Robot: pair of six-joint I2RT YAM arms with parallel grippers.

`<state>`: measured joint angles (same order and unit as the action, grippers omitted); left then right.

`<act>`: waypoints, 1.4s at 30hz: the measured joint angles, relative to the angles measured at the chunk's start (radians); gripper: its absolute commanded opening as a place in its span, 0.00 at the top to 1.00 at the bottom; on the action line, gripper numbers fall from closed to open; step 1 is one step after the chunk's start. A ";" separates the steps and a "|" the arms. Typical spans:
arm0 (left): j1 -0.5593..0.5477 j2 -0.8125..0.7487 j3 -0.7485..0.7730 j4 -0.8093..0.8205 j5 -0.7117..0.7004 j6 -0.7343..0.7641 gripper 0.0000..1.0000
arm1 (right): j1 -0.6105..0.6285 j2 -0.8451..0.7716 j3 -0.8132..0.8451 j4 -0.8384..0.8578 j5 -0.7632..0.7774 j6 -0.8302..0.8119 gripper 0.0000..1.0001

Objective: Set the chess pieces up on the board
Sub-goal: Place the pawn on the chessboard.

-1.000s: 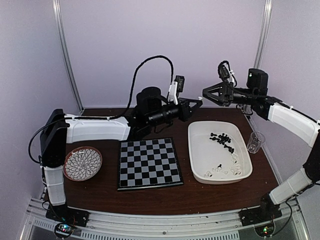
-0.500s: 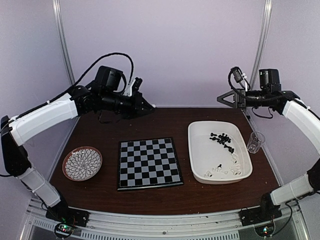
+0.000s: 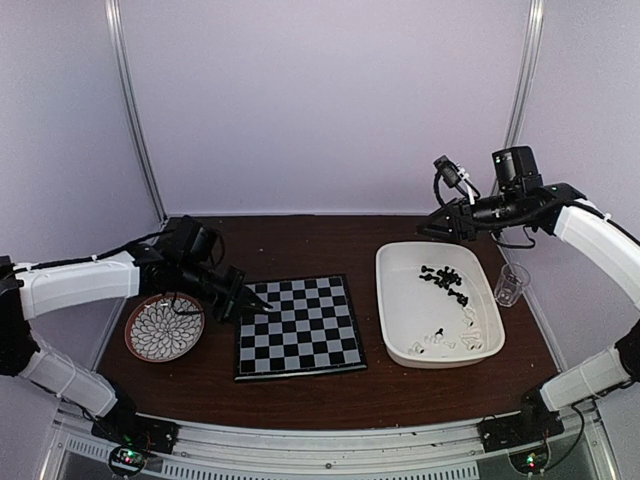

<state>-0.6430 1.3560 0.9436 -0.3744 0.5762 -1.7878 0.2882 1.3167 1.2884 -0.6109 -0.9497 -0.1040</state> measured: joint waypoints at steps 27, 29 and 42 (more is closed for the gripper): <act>0.000 0.036 -0.444 0.443 -0.044 -0.298 1.00 | 0.081 0.041 -0.007 -0.045 0.050 -0.066 0.50; 0.000 -0.002 -0.467 0.446 -0.058 -0.299 1.00 | 0.081 0.043 -0.007 -0.046 0.051 -0.069 0.50; 0.012 -0.098 -0.549 0.459 -0.127 -0.299 1.00 | 0.090 0.087 -0.007 -0.045 0.050 -0.069 0.50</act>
<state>-0.6308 1.2575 0.3943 0.0845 0.4488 -2.0865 0.3779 1.4033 1.2812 -0.6563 -0.8993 -0.1726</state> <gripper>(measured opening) 0.065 0.499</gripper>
